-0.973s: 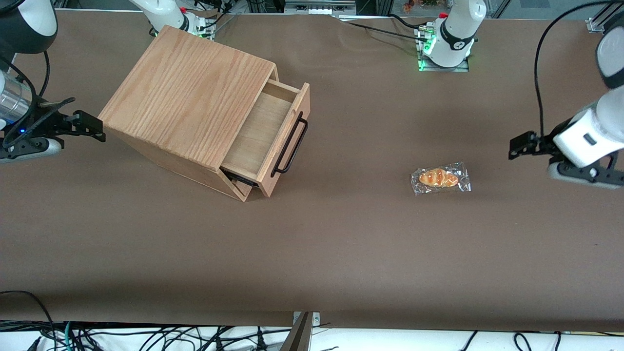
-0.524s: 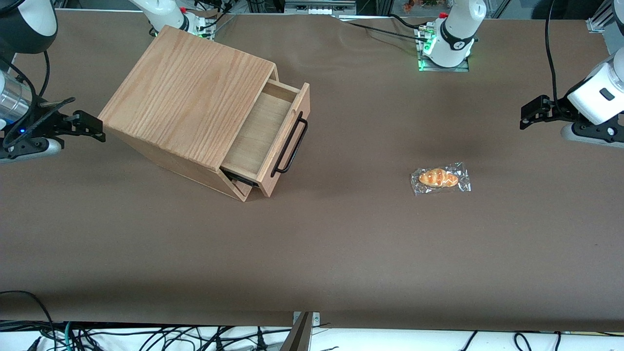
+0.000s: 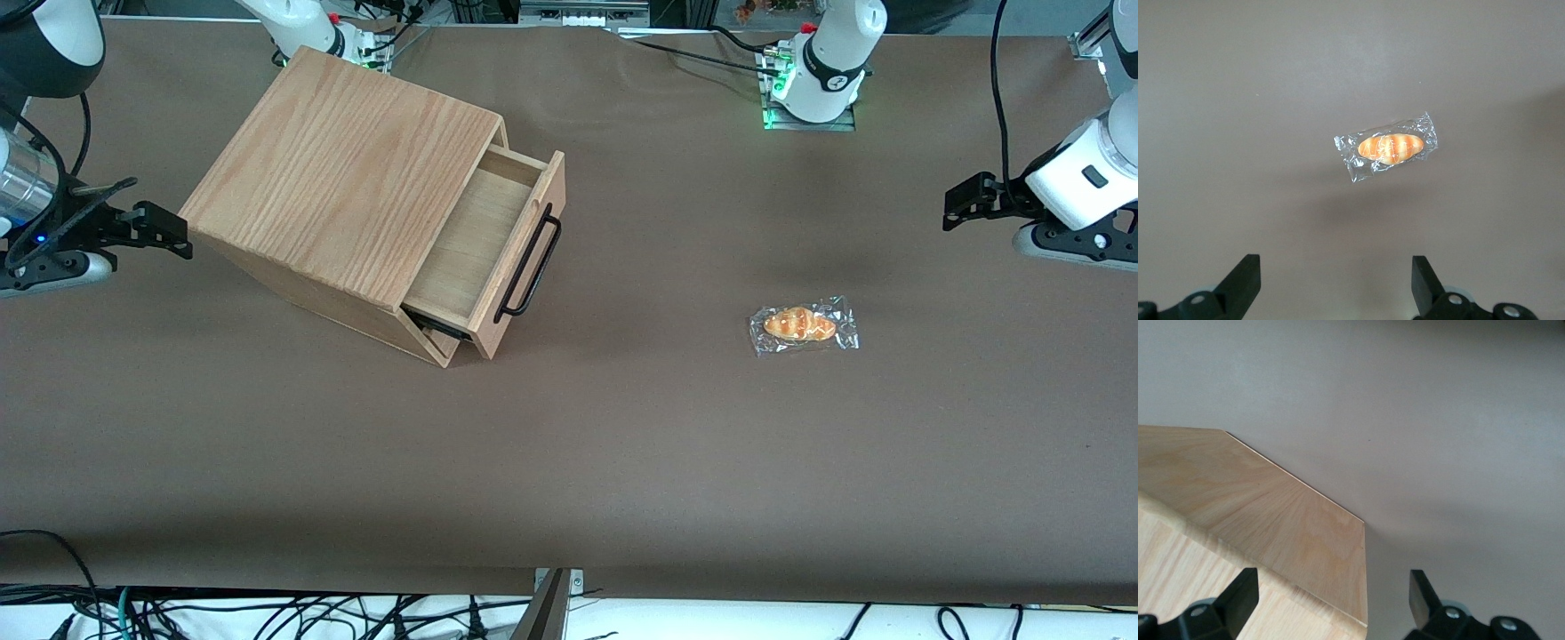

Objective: Open top drawer with left arm

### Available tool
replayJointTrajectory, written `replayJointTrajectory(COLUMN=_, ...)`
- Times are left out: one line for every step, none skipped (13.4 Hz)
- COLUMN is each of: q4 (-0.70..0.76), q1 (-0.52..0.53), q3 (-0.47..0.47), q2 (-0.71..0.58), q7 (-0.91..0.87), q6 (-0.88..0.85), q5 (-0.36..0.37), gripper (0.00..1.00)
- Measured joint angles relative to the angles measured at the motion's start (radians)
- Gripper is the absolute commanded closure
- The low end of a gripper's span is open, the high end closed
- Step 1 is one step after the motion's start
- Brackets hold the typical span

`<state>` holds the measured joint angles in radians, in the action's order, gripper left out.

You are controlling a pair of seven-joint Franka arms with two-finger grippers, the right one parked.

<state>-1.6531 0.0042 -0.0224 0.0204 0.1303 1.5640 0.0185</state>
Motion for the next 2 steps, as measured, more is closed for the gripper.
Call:
replayJointTrajectory(q4=0.000, q1=0.000, q3=0.000, q2=0.000, q7=0.000, q6=0.000, q5=0.000, gripper=0.00)
replayJointTrajectory(q4=0.000, q1=0.000, q3=0.000, q2=0.000, q7=0.000, q6=0.000, q5=0.000, gripper=0.00)
